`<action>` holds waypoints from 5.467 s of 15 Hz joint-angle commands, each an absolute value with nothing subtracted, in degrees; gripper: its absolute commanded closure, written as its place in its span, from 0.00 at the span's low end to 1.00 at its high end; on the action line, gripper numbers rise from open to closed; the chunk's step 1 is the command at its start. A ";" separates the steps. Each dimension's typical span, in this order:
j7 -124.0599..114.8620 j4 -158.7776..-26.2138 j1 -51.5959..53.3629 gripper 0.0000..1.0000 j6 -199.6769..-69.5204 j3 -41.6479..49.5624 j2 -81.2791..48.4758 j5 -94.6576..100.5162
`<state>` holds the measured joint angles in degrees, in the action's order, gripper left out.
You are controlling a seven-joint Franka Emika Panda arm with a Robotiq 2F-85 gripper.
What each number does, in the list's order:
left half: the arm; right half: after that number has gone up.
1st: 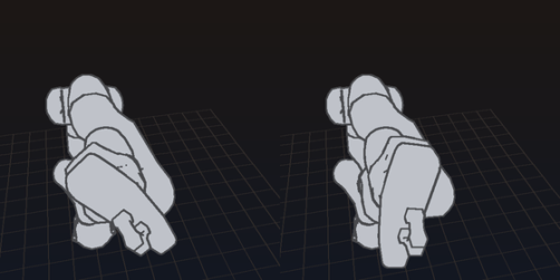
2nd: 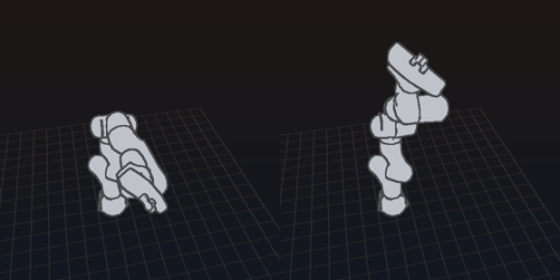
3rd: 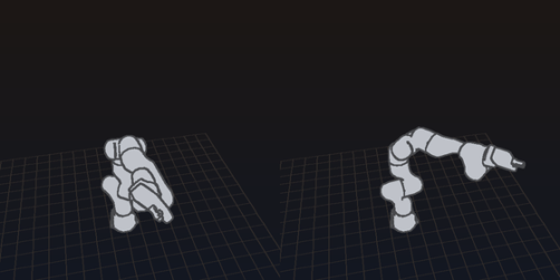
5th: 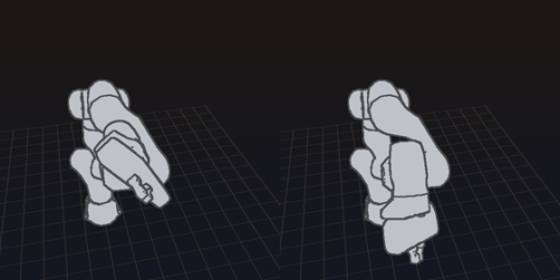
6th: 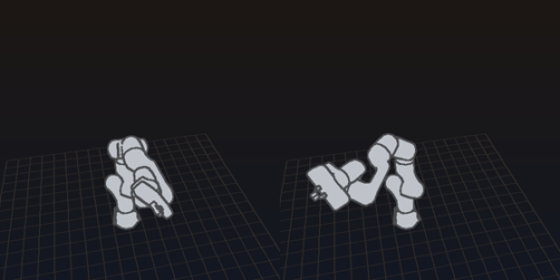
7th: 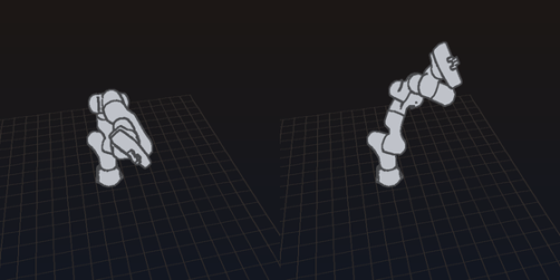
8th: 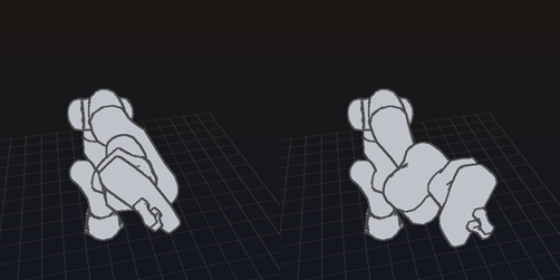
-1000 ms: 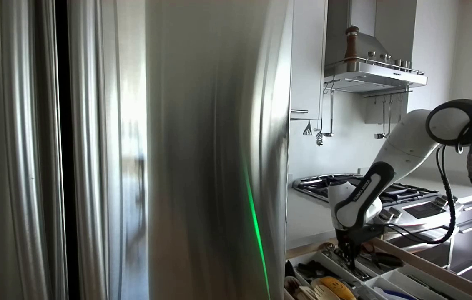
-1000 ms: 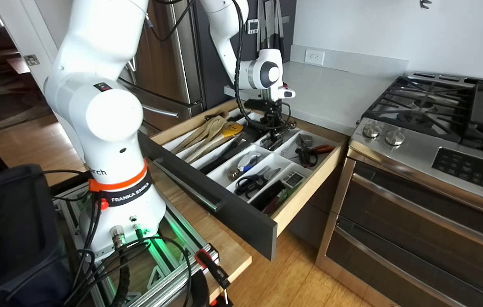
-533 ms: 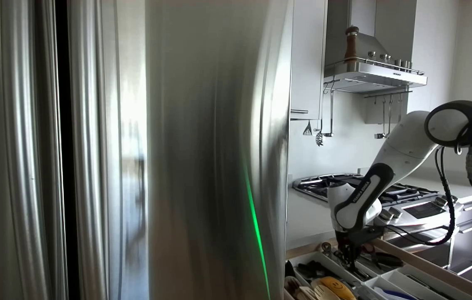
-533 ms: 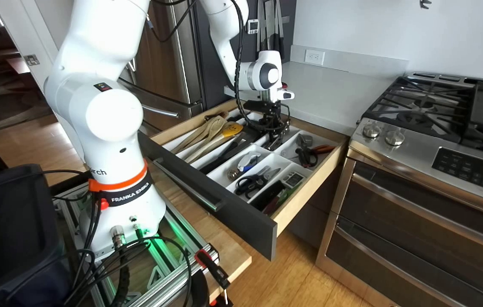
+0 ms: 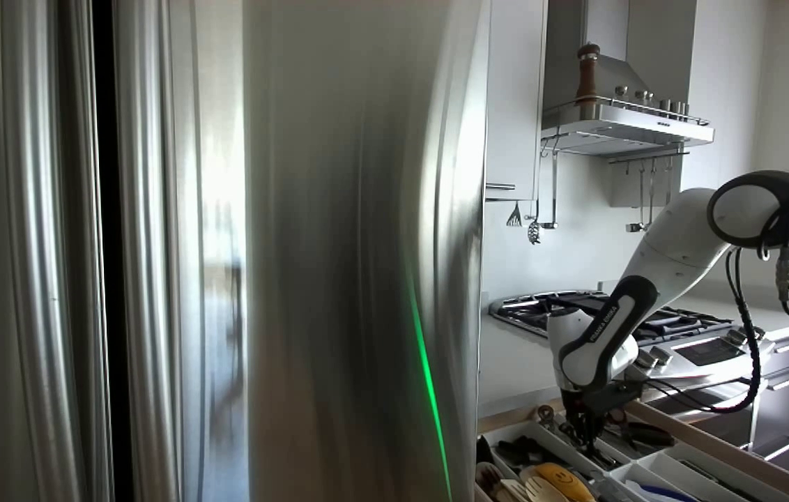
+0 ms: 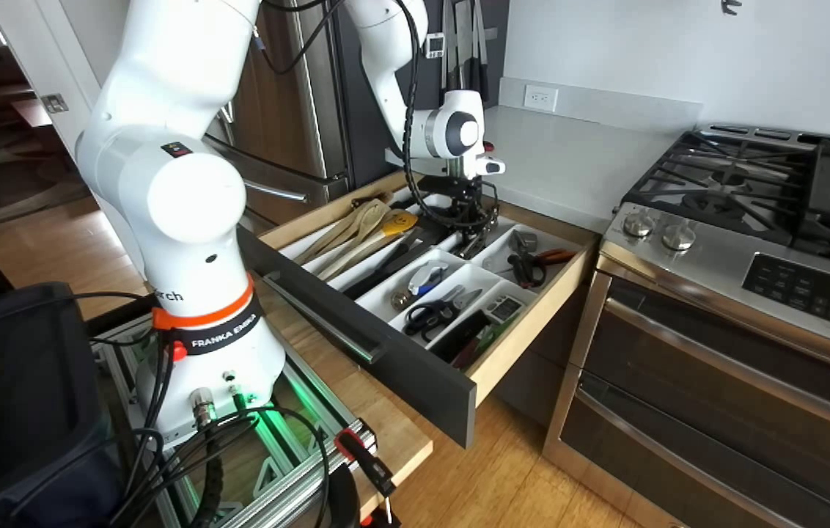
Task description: Take the scoop out of the drawer and put it on the countertop
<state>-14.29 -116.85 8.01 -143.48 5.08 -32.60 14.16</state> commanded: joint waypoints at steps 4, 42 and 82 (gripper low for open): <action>-13.22 -115.92 7.41 0.99 -142.66 4.81 -33.32 12.95; -0.37 -118.51 1.09 0.99 -129.55 1.56 -24.45 7.53; -5.12 -65.51 0.87 0.99 -102.65 -0.30 -44.32 -5.24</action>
